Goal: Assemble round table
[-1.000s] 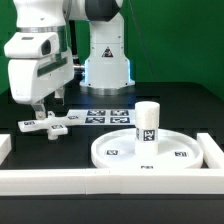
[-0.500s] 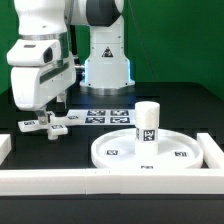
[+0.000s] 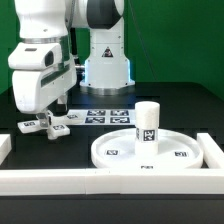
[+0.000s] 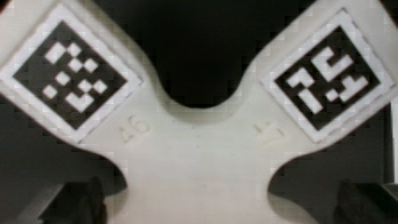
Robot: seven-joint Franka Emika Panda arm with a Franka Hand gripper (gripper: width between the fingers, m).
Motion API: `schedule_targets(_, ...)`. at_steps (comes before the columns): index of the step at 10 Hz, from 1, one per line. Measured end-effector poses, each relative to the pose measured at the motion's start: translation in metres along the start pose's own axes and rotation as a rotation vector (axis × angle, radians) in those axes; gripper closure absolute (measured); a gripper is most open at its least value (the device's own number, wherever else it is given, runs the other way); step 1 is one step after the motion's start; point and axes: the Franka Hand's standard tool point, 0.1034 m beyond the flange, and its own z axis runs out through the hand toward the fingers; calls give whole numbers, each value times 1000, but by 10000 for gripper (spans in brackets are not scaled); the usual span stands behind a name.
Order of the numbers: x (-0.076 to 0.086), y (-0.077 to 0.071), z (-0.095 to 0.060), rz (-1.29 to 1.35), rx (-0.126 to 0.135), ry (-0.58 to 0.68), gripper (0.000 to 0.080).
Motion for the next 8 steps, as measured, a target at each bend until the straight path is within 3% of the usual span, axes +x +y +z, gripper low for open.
schedule_targets(8,-1,7,-4,1,-9,0,151)
